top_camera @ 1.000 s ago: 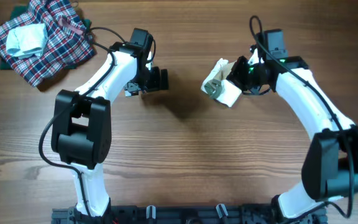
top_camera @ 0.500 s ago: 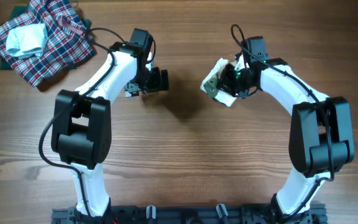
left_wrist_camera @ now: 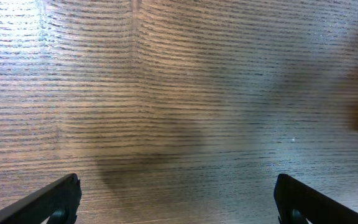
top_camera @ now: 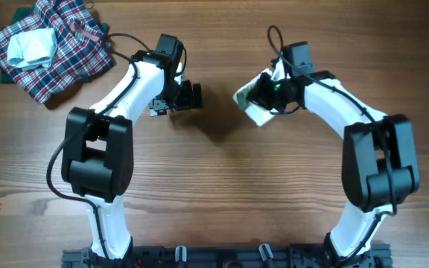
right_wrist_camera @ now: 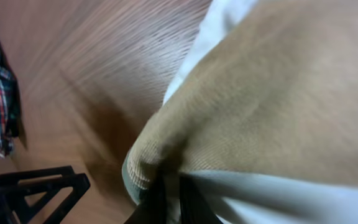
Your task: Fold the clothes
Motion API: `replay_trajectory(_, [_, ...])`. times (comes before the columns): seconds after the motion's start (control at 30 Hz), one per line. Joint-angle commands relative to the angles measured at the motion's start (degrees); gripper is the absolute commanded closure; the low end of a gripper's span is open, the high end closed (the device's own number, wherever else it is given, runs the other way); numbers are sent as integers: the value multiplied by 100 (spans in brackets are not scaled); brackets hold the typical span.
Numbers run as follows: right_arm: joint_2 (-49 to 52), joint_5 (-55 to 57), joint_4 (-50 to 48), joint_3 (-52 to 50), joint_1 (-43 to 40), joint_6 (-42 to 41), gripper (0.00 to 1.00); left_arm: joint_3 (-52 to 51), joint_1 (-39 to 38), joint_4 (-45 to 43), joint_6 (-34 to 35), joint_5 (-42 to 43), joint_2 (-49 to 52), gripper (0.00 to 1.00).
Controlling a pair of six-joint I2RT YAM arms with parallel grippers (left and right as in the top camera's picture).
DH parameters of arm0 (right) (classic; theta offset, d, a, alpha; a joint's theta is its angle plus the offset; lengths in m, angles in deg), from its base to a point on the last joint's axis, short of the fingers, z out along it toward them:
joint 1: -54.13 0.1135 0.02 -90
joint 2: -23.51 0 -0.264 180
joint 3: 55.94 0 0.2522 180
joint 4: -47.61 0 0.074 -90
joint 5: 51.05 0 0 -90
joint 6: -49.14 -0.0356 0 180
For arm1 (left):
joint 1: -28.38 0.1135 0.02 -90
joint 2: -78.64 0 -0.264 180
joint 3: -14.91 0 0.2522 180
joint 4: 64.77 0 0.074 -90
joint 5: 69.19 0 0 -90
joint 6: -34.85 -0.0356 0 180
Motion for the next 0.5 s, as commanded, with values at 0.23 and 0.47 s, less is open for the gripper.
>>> replay_trajectory(0.23, [190,-131,105,35,90,2,84,26,-22,46,31,70,-151,0])
replay_trajectory(0.47, [-643,13,149,254,59,570,6,26,-22,52,33,70,-151,0])
